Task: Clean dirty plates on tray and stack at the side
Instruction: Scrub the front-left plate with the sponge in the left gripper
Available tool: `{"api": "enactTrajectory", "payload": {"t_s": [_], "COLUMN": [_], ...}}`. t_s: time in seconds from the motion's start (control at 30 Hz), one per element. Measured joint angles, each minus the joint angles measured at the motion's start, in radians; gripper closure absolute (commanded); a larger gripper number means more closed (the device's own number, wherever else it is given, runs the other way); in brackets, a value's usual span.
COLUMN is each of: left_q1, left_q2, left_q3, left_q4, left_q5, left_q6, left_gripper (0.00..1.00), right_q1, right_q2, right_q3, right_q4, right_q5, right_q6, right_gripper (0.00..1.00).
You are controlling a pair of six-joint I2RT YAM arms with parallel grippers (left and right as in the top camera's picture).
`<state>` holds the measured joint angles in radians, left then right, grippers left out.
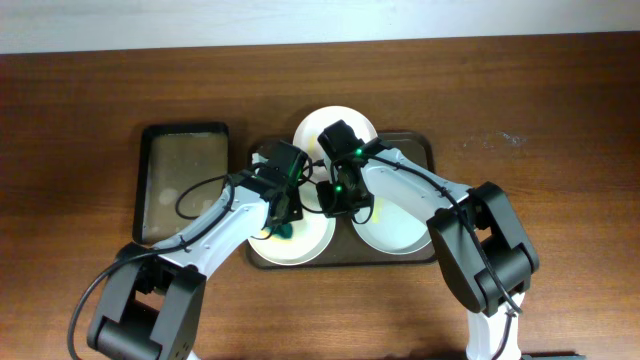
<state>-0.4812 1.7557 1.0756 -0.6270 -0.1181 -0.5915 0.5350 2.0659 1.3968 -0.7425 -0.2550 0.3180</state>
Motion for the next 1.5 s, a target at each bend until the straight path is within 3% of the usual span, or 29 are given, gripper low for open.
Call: {"api": "enactTrajectory", "payload": {"t_s": [0.07,0.1,0.13,0.17,0.27,0.33,0.43,0.53,0.63,0.77,1.07,1.3,1.5], "left_q1": [0.0,-0.001,-0.003,-0.003,0.0,0.005,0.008,0.005,-0.004,-0.004,-0.005,-0.01,-0.011], "left_q2": [0.0,0.0,0.002,0.004,0.025,0.048,0.055,0.055,0.056,0.057,0.056,0.057,0.066], "left_q3": [0.0,0.0,0.0,0.0,0.0,0.0,0.0,0.0,0.0,0.0,0.01,0.013,0.01], "left_q4": [0.031,0.035,0.036,0.036,0.027,0.021,0.02,0.027,0.033,0.033,-0.057,-0.158,-0.143], "left_q5": [0.069,0.096,0.12,0.131,0.142,0.142,0.14,0.156,0.169,0.169,0.082,-0.103,-0.257], "left_q6": [0.0,0.0,0.001,0.004,0.0,0.007,0.017,0.023,0.035,0.04,0.039,0.039,0.042], "left_gripper": [0.97,0.71,0.39,0.18,0.05,0.11,0.49,0.71,0.78,0.98,1.0,1.0,1.0], "right_q1": [0.0,0.0,0.0,0.0,0.0,-0.005,-0.007,-0.004,-0.004,-0.004,-0.003,-0.002,0.0], "right_q2": [0.0,0.0,0.0,0.0,0.0,0.0,0.0,0.0,0.0,0.0,0.0,0.0,0.0], "right_q3": [0.0,0.0,0.0,0.0,0.0,0.0,0.0,0.0,0.0,0.0,0.0,0.0,0.0], "right_q4": [0.0,0.0,0.0,0.0,0.0,-0.001,-0.001,0.0,0.0,0.0,0.0,0.0,0.0], "right_q5": [0.0,0.0,0.0,0.0,0.001,0.003,0.004,0.004,0.005,0.005,0.005,0.004,0.004], "right_q6": [0.0,-0.001,-0.001,0.0,0.003,0.005,0.003,0.003,0.003,0.003,0.002,0.0,0.0], "right_gripper": [0.9,0.9,0.9,0.9,0.9,0.9,0.9,0.9,0.9,0.9,0.9,0.9,0.9]}}
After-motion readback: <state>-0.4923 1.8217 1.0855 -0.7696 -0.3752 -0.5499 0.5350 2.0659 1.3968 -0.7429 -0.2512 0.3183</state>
